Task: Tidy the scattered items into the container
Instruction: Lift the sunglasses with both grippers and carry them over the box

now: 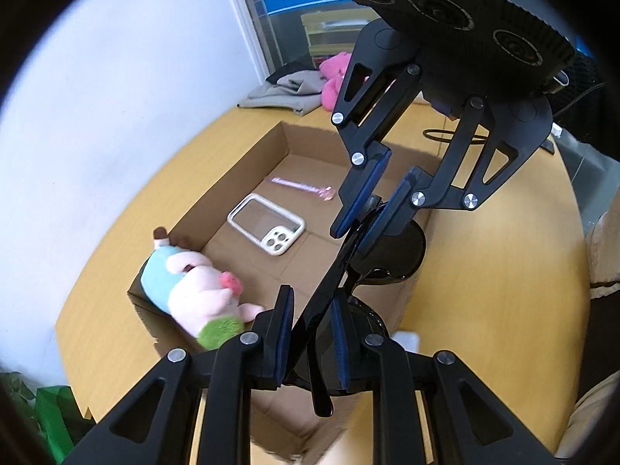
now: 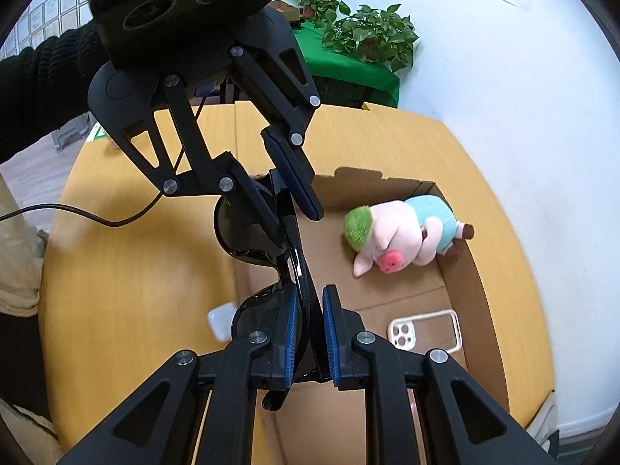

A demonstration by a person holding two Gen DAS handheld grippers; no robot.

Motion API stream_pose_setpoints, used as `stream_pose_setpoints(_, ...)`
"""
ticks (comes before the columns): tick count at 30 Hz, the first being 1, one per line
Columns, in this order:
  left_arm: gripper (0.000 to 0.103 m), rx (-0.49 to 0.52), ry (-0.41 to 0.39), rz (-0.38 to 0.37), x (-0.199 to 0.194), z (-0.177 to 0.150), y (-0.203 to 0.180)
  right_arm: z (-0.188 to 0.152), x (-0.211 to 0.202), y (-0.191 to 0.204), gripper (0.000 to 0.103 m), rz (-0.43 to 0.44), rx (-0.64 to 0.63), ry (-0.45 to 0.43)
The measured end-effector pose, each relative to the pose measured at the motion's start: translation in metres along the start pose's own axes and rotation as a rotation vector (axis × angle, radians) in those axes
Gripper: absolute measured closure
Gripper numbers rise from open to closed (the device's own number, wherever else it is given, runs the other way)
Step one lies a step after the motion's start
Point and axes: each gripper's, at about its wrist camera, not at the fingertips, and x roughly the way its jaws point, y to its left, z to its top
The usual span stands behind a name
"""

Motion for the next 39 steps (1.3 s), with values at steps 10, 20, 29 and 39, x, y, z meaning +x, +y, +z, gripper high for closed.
stream_pose_setpoints(10, 0.085, -0.058, 0.083, -0.06, 0.057, -0.033, 0.046, -0.002, 0.077, -0.042, 0.088, 0.111, 0.128, 0.002)
stream_pose_setpoints(20, 0.084, -0.033, 0.196, -0.1, 0.113, -0.059, 0.045, -0.019, 0.142, -0.042, 0.088, 0.182, 0.188, 0.083)
stream_pose_setpoints(29, 0.084, -0.027, 0.286, -0.113, 0.142, -0.074, 0.046, -0.022, 0.171, -0.034, 0.088, 0.224, 0.2, 0.143)
stream_pose_setpoints(39, 0.081, -0.037, 0.302, -0.113, 0.153, -0.083, 0.048, -0.023, 0.182, -0.025, 0.089, 0.237, 0.199, 0.159)
